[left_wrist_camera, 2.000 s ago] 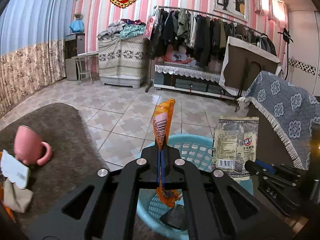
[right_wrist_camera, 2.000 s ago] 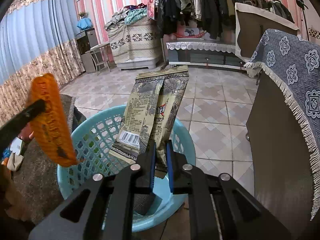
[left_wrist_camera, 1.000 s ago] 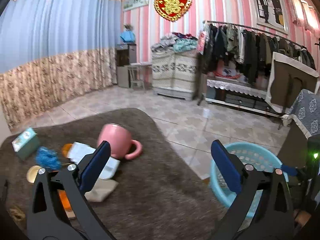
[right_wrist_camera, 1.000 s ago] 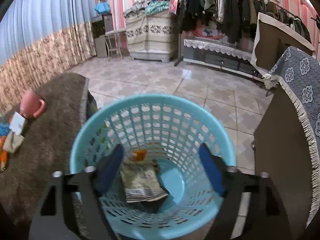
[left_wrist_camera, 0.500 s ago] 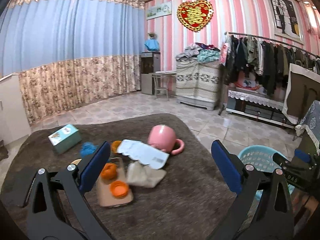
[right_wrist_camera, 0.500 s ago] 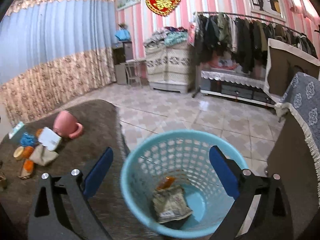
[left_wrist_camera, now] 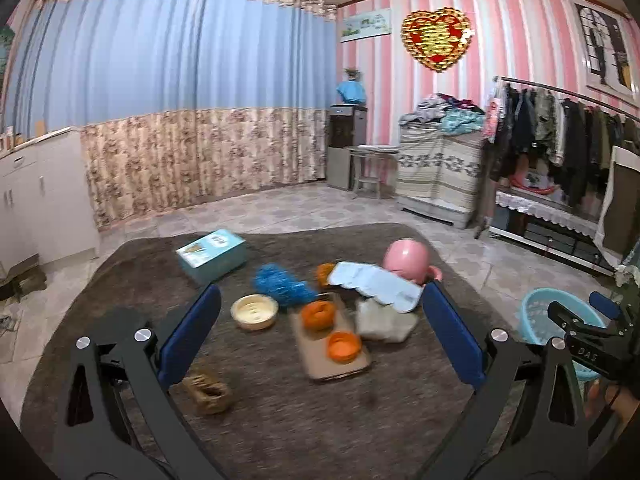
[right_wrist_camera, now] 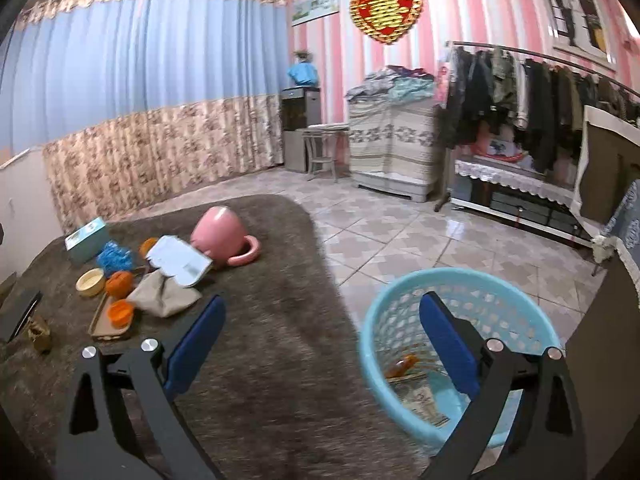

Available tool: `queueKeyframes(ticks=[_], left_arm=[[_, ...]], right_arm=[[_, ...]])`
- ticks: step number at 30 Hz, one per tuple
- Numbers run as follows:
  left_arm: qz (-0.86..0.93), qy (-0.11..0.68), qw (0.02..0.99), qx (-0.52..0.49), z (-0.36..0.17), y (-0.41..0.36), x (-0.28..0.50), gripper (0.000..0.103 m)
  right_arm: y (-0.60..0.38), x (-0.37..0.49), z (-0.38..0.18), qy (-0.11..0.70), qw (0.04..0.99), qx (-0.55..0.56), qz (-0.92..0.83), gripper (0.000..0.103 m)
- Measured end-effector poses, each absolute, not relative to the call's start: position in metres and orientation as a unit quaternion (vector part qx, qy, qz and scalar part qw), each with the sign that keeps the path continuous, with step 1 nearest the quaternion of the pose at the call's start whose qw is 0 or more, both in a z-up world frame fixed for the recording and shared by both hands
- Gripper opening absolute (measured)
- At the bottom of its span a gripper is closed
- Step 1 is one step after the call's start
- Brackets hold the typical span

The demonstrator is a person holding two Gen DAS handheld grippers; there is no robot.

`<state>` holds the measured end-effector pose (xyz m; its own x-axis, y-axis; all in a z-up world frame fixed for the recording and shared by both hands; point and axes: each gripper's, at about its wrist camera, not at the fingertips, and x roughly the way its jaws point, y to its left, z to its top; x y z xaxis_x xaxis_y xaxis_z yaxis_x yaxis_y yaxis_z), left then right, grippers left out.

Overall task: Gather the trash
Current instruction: 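Move both tools back over the rug toward the brown rag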

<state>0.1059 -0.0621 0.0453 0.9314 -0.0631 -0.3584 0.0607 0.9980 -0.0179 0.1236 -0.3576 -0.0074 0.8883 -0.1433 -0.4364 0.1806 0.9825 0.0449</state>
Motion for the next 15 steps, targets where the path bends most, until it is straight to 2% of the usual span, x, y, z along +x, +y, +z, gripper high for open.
queueKeyframes(ticks=[15], left_arm=[[0.03, 0.228, 0.973, -0.017, -0.001, 0.016, 0.099, 0.098]], right_arm=[[-0.311, 0.133, -0.018, 0.229, 0.972, 0.021, -0.043, 0.096]])
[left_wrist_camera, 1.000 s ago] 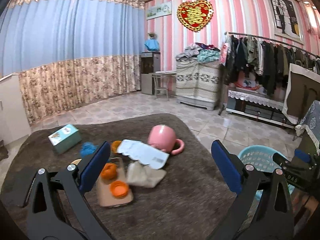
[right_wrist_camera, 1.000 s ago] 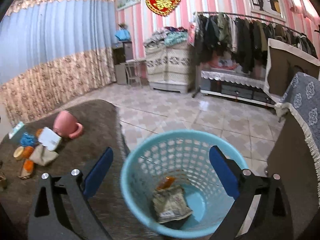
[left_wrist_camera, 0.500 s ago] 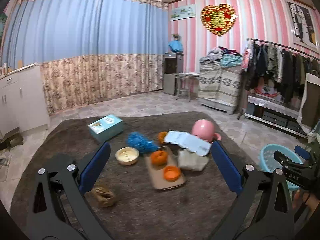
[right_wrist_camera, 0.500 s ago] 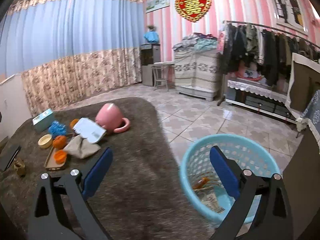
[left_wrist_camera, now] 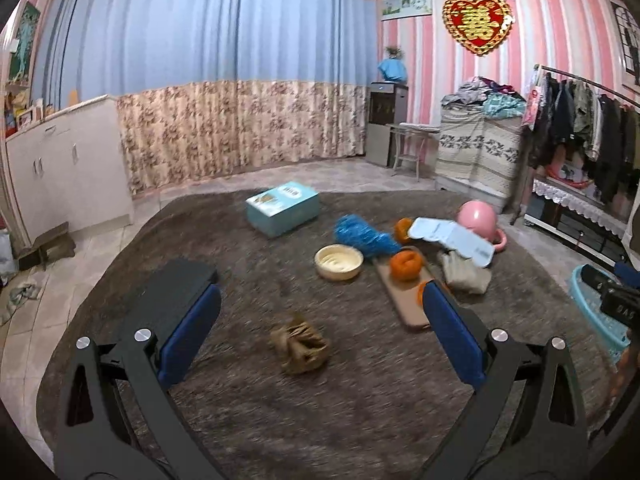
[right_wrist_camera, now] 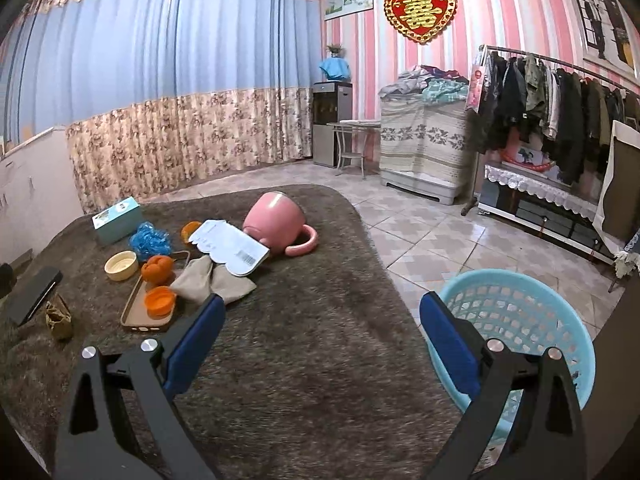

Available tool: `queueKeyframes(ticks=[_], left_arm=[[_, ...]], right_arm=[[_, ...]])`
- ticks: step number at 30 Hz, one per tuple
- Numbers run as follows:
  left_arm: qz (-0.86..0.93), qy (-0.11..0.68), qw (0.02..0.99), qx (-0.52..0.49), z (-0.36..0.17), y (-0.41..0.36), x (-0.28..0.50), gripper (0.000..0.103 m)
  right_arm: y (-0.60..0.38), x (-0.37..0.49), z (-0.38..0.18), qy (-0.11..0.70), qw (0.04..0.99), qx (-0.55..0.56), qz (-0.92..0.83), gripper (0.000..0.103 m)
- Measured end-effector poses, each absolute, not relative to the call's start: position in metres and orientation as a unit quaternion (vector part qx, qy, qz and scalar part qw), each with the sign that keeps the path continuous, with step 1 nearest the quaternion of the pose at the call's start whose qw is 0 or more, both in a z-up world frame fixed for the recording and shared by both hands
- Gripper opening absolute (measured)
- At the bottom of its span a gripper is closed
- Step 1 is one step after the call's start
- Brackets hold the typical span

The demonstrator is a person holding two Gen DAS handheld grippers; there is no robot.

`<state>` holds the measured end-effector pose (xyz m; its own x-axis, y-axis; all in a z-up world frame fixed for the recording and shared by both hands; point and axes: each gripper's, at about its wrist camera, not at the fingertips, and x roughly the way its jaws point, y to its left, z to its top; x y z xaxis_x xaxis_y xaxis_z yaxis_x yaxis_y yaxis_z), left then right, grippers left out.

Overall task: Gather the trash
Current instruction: 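Move both tools back over the rug toward the brown rag, then grasp the brown crumpled rag with the left gripper while the right grasps the grey cloth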

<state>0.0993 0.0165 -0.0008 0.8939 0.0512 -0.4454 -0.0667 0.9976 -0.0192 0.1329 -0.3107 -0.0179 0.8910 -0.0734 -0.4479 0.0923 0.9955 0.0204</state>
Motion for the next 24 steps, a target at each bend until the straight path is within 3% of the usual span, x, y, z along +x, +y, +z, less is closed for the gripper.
queueKeyframes(ticks=[15, 24], left_arm=[[0.047, 0.303, 0.951, -0.029, -0.064, 0.053, 0.114, 0.098], [0.014, 0.329, 0.944, -0.026, -0.068, 0.049, 0.142, 0.097]], right_arm=[[-0.298, 0.153, -0.035, 0.26, 0.965, 0.017, -0.032, 0.099], [-0.267, 0.17, -0.047, 0.278, 0.961, -0.013, -0.002, 0.099]])
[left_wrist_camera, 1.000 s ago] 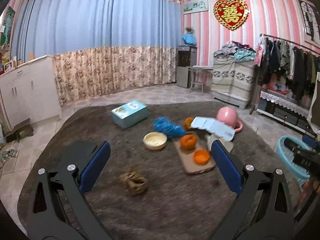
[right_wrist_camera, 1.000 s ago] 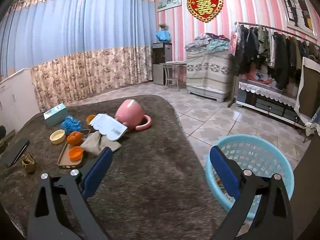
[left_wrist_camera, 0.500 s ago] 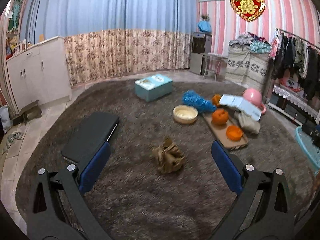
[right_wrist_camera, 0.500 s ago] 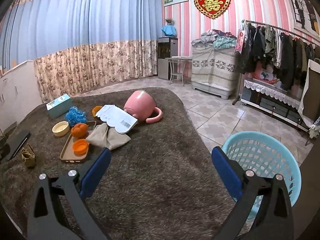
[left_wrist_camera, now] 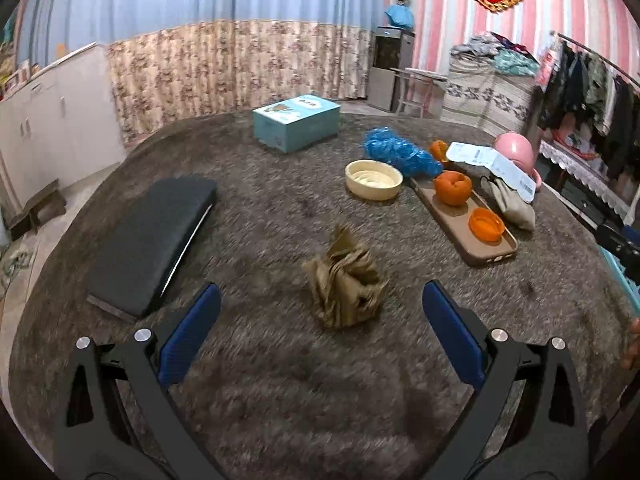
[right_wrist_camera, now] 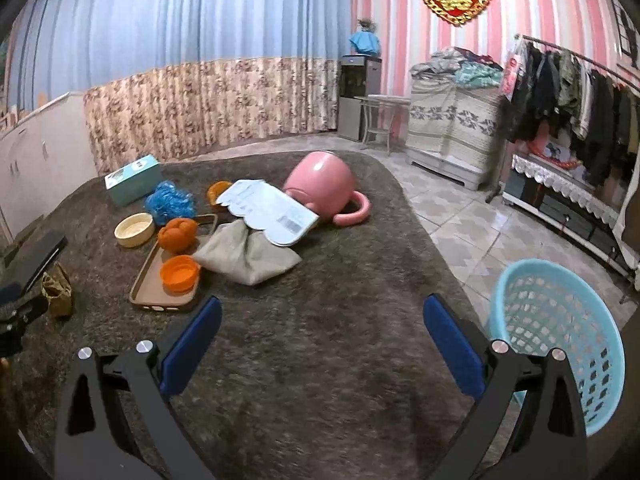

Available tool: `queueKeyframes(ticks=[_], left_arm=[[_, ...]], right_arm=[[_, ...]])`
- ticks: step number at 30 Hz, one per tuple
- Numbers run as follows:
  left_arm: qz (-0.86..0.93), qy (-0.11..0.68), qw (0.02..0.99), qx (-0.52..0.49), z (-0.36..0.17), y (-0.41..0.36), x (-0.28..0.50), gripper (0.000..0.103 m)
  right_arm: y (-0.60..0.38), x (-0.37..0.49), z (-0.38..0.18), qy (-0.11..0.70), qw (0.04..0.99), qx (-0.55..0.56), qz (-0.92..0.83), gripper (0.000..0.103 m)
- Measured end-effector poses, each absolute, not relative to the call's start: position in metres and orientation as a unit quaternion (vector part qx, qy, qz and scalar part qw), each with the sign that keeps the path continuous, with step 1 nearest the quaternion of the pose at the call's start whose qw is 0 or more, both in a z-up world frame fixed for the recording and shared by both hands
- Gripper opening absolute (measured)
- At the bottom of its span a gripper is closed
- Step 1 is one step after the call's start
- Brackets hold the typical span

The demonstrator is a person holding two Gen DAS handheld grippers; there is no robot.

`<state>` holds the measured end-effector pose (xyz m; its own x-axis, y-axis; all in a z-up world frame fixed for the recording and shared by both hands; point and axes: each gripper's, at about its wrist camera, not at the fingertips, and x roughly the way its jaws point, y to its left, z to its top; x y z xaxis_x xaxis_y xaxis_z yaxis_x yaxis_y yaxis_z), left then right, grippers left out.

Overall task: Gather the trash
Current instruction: 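Grasp the brown crumpled rag with the left gripper while the right grasps the grey cloth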

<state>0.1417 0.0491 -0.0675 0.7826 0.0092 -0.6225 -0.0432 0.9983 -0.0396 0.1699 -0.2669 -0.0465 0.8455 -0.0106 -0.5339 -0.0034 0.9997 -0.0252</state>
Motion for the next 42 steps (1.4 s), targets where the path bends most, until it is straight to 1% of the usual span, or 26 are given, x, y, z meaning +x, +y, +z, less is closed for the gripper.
queueKeyframes(ticks=[2, 3, 4, 5, 7, 8, 10, 11, 13, 16, 20, 22, 24, 26, 27, 28, 29, 30, 31, 32, 33, 42], left_arm=[[0.009, 0.327, 0.945, -0.016, -0.068, 0.045, 0.148, 0.097], [0.007, 0.327, 0.945, -0.012, -0.068, 0.044, 0.15, 0.094], [0.0, 0.328, 0.944, -0.008, -0.069, 0.042, 0.153, 0.087], [-0.004, 0.332, 0.943, -0.007, -0.07, 0.041, 0.156, 0.084], [-0.015, 0.345, 0.938, -0.004, -0.075, 0.039, 0.162, 0.069], [-0.019, 0.35, 0.937, -0.003, -0.077, 0.038, 0.164, 0.066], [-0.027, 0.357, 0.934, -0.002, -0.081, 0.036, 0.166, 0.055], [-0.029, 0.356, 0.934, -0.001, -0.082, 0.035, 0.166, 0.052], [-0.031, 0.355, 0.934, -0.004, -0.083, 0.035, 0.166, 0.044], [-0.036, 0.354, 0.935, -0.007, -0.082, 0.035, 0.165, 0.041], [-0.046, 0.345, 0.937, -0.009, -0.069, 0.039, 0.168, 0.04], [-0.039, 0.325, 0.945, 0.0, -0.057, 0.042, 0.173, 0.04], [-0.029, 0.312, 0.95, 0.005, -0.047, 0.045, 0.181, 0.04], [-0.018, 0.303, 0.953, 0.002, -0.038, 0.05, 0.191, 0.04], [-0.016, 0.3, 0.954, 0.0, -0.035, 0.052, 0.195, 0.04], [-0.012, 0.295, 0.955, -0.001, -0.031, 0.053, 0.2, 0.04], [-0.01, 0.292, 0.956, -0.001, -0.028, 0.053, 0.203, 0.04], [-0.008, 0.289, 0.957, -0.001, -0.025, 0.052, 0.206, 0.04], [-0.008, 0.286, 0.958, -0.002, -0.022, 0.05, 0.208, 0.04], [-0.009, 0.284, 0.959, -0.005, -0.019, 0.048, 0.209, 0.04], [-0.008, 0.283, 0.959, -0.007, -0.017, 0.045, 0.209, 0.04], [-0.032, 0.269, 0.963, -0.014, -0.004, 0.02, 0.188, 0.04]], right_arm=[[-0.258, 0.173, -0.049, 0.281, 0.959, -0.023, 0.003, 0.099], [-0.253, 0.176, -0.05, 0.284, 0.958, -0.028, 0.006, 0.099], [-0.248, 0.177, -0.051, 0.288, 0.957, -0.032, 0.01, 0.099], [-0.245, 0.179, -0.052, 0.292, 0.956, -0.037, 0.014, 0.099], [-0.236, 0.185, -0.055, 0.304, 0.951, -0.057, 0.016, 0.099], [-0.233, 0.189, -0.057, 0.309, 0.949, -0.065, 0.015, 0.099], [-0.232, 0.199, -0.059, 0.321, 0.945, -0.064, 0.021, 0.099], [-0.231, 0.204, -0.06, 0.327, 0.943, -0.059, 0.026, 0.099], [-0.231, 0.212, -0.06, 0.329, 0.942, -0.053, 0.03, 0.099], [-0.228, 0.226, -0.058, 0.332, 0.942, -0.049, 0.031, 0.099], [-0.218, 0.242, -0.063, 0.338, 0.938, -0.06, 0.044, 0.096], [-0.213, 0.251, -0.068, 0.347, 0.934, -0.066, 0.048, 0.082], [-0.212, 0.261, -0.075, 0.366, 0.927, -0.058, 0.065, 0.078], [-0.21, 0.266, -0.08, 0.376, 0.922, -0.057, 0.074, 0.065], [-0.21, 0.268, -0.082, 0.382, 0.919, -0.055, 0.083, 0.052], [-0.209, 0.268, -0.082, 0.381, 0.918, -0.053, 0.093, 0.04], [-0.208, 0.266, -0.08, 0.376, 0.92, -0.052, 0.1, 0.034], [-0.208, 0.264, -0.078, 0.369, 0.922, -0.056, 0.101, 0.025], [-0.207, 0.262, -0.076, 0.364, 0.924, -0.059, 0.101, 0.018], [-0.208, 0.259, -0.072, 0.358, 0.926, -0.061, 0.102, 0.017], [-0.209, 0.255, -0.07, 0.354, 0.927, -0.06, 0.107, 0.011], [-0.229, 0.2, -0.05, 0.341, 0.93, -0.067, 0.122, 0.01]])
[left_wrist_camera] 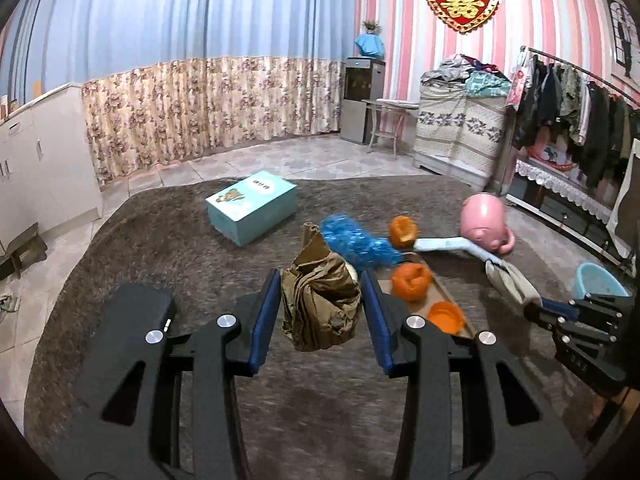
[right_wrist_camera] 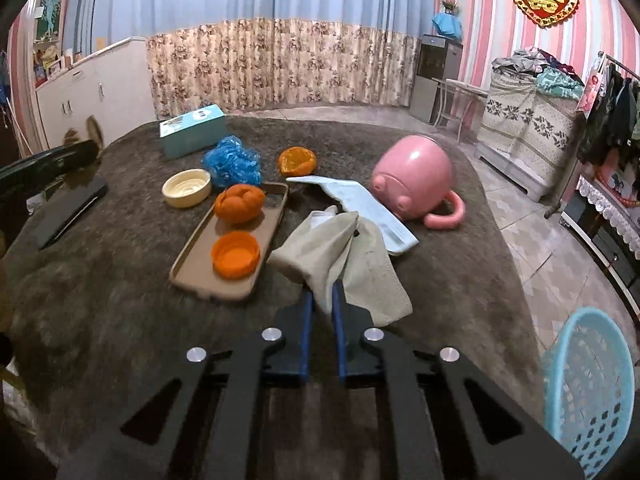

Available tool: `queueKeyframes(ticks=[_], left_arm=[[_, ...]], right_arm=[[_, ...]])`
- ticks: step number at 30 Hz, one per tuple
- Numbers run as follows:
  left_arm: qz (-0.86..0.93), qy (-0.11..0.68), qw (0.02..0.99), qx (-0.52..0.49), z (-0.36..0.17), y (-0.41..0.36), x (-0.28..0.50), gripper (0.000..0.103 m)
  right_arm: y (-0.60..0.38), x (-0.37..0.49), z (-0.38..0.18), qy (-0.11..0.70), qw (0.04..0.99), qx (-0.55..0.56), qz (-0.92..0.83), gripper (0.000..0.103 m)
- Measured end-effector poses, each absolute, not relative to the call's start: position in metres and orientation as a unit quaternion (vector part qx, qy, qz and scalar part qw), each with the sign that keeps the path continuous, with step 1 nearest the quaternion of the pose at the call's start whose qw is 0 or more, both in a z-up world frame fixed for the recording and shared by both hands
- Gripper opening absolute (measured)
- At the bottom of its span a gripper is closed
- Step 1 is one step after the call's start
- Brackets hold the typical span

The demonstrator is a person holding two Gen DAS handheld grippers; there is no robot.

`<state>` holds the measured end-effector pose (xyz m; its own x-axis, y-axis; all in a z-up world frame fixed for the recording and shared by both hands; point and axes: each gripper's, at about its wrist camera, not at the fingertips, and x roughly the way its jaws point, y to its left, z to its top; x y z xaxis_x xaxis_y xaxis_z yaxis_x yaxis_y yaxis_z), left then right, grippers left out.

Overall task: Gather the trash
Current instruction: 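Grasp the brown crumpled rag with the left gripper while the right grasps the grey cloth, then carry the rag and grey cloth over the blue basket and open both grippers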

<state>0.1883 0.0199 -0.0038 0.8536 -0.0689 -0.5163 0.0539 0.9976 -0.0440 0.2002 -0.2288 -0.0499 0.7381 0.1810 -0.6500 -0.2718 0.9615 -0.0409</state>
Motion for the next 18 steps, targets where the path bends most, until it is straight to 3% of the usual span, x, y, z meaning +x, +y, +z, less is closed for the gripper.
queueKeyframes(ticks=[18], left_arm=[[-0.094, 0.248, 0.964, 0.017, 0.009, -0.067, 0.168, 0.04]], right_arm=[[-0.35, 0.129, -0.039, 0.311, 0.95, 0.021, 0.037, 0.01]])
